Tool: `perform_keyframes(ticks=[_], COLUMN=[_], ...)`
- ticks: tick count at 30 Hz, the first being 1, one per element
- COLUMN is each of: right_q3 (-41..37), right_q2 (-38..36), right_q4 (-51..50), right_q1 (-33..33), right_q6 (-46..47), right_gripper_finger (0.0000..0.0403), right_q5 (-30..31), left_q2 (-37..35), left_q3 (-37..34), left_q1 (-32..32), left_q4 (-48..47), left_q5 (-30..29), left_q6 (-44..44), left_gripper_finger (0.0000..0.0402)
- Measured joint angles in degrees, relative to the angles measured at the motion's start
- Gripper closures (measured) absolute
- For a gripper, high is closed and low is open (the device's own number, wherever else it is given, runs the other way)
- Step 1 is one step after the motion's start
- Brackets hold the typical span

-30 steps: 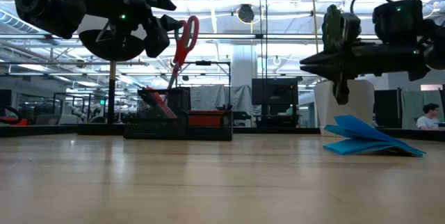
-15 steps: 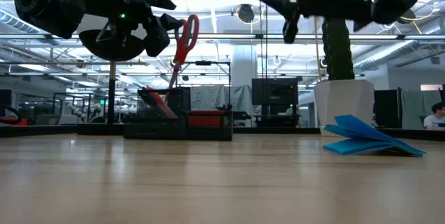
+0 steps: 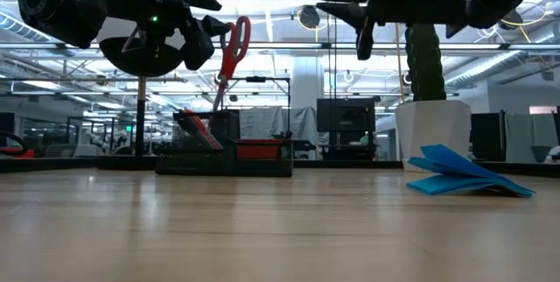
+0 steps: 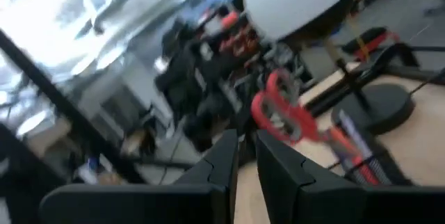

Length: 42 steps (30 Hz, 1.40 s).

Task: Pick and place office supplies into organizer
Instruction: Put the red scissors into the black desk organizer

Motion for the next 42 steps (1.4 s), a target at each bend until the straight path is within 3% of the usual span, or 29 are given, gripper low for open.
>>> perform_keyframes(ticks=[6,11,16,20,25,28,34,42], right_q3=[4.4,11.5,16.9,18.4,18.7,18.7,20.1,29.4], right_q2=[4.1,8.6,11.8,12.5,12.5,12.5,15.6,24.8], right_q4=[-7.5,-14.5,-19.4,-19.1,-19.2,-19.2,-18.3,-18.4], right_q1=[1.8,3.6,5.2,5.6,5.6,5.6,5.6,6.0], right_q6=[-7.3,-20.3,-29.7,-31.6,-35.1,-35.0,-34.6,-34.2], right_gripper_finger=[0.0355,0.0355,0.0333,0.0276,0.0193,0.0166,0.0162,0.0167], right_q5=[-0.6,0.0,7.7,13.2,13.2,13.1,13.1,13.0], left_q2=[0.0,0.0,0.0,0.0,0.0,0.0,0.0,0.0], left_q3=[0.0,0.0,0.0,0.0,0.0,0.0,0.0,0.0], left_q1=[0.0,0.0,0.2,0.3,0.3,0.3,0.3,0.3], left_q4=[0.2,0.2,0.2,0.3,0.3,0.3,0.3,0.4], left_q5=[0.0,-0.5,-0.7,-0.7,-0.7,-0.7,-0.7,-0.7], left_q6=[0.0,0.1,0.1,0.1,0.2,0.1,0.1,0.0], left_gripper_finger=[0.019,0.019,0.019,0.019,0.019,0.019,0.019,0.019])
